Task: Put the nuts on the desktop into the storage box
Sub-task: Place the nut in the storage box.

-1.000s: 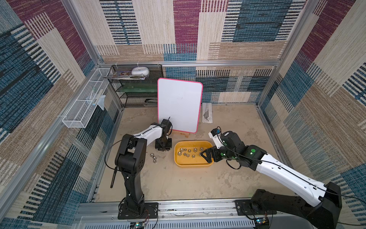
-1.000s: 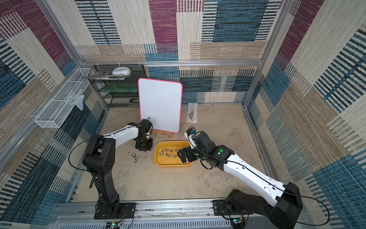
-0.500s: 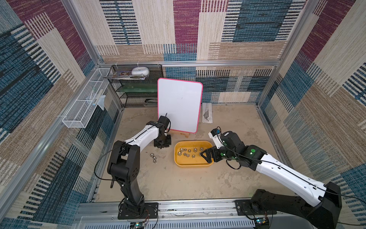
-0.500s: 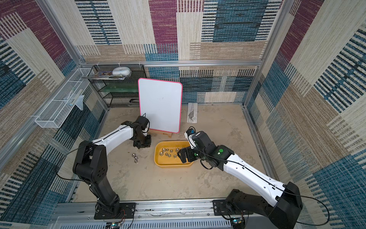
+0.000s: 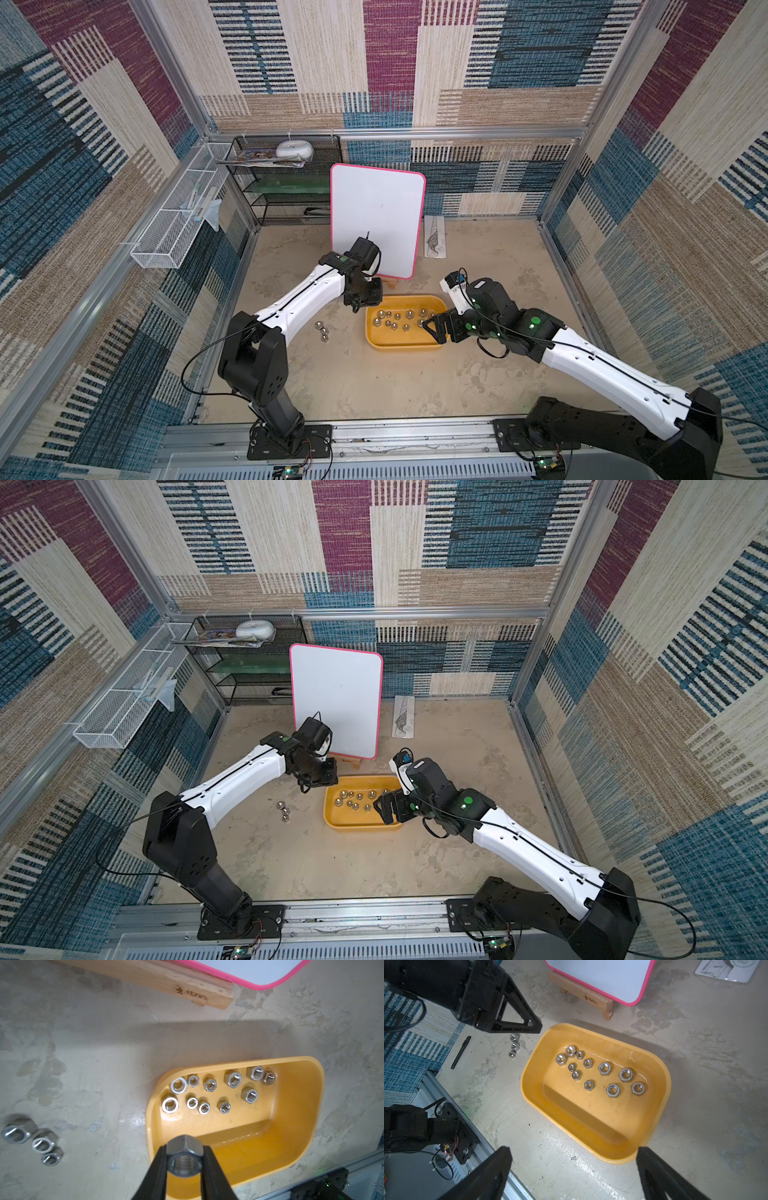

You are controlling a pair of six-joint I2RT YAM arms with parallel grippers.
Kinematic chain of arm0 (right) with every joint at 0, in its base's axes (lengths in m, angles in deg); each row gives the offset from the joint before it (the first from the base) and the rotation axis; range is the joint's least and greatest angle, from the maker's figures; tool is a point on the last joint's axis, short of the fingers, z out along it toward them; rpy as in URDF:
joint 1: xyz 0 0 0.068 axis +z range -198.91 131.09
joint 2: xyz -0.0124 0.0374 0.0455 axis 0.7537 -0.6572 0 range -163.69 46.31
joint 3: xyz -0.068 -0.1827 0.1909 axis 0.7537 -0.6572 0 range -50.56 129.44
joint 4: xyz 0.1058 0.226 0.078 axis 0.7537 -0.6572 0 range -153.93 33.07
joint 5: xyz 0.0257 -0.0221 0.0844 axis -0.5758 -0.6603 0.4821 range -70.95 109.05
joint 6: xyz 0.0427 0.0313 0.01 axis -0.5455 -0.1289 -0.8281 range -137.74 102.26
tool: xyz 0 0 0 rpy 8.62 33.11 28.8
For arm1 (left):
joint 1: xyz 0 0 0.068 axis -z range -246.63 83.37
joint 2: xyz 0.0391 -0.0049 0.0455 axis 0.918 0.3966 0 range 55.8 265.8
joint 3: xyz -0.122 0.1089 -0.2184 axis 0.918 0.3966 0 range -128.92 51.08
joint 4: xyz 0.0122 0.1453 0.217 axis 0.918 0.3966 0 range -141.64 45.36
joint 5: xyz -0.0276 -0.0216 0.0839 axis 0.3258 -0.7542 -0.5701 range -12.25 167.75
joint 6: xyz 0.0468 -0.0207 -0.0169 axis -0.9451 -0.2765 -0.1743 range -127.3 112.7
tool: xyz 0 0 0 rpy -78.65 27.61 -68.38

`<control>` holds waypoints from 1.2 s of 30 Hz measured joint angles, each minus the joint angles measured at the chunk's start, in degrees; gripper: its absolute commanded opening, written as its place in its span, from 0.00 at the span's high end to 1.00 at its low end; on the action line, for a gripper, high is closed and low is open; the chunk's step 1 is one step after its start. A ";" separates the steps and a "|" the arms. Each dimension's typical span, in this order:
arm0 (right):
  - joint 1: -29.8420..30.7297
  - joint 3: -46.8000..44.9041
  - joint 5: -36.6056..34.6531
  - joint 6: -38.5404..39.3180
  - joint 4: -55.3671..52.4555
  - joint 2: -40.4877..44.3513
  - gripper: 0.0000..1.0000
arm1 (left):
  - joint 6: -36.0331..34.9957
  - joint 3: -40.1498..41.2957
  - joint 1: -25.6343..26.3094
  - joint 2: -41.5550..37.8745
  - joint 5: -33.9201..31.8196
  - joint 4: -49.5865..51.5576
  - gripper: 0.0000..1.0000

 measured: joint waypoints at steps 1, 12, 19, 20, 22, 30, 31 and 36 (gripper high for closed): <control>0.00 -0.09 -0.31 0.00 -0.07 0.35 0.01 | 0.02 -0.50 0.79 0.83 0.00 -0.04 0.77; 0.00 -1.31 -1.70 -0.55 -0.94 3.06 0.01 | 2.84 -2.93 7.10 9.99 1.07 -1.77 0.78; 0.00 -1.42 -2.32 -1.11 -1.46 3.74 0.01 | 3.48 -5.42 8.87 14.86 1.55 -2.75 0.79; -0.02 -1.42 -2.38 -1.14 -1.53 3.85 0.01 | 3.56 -5.60 9.01 15.30 1.64 -2.78 0.79; -0.02 -1.46 -2.54 -1.27 -1.64 4.00 0.01 | 3.89 -5.88 9.14 16.09 1.64 -2.78 0.81; -0.02 -1.77 -2.75 -1.46 -1.75 4.09 0.01 | 4.28 -6.25 9.22 17.75 1.18 -2.75 0.81; -0.02 -1.79 -2.75 -1.49 -1.75 4.07 0.01 | 4.28 -6.45 9.25 18.10 1.11 -2.71 0.81; -0.02 -1.79 -3.17 -1.51 -1.73 4.07 0.01 | 4.26 -8.15 9.25 19.80 0.09 -2.47 0.80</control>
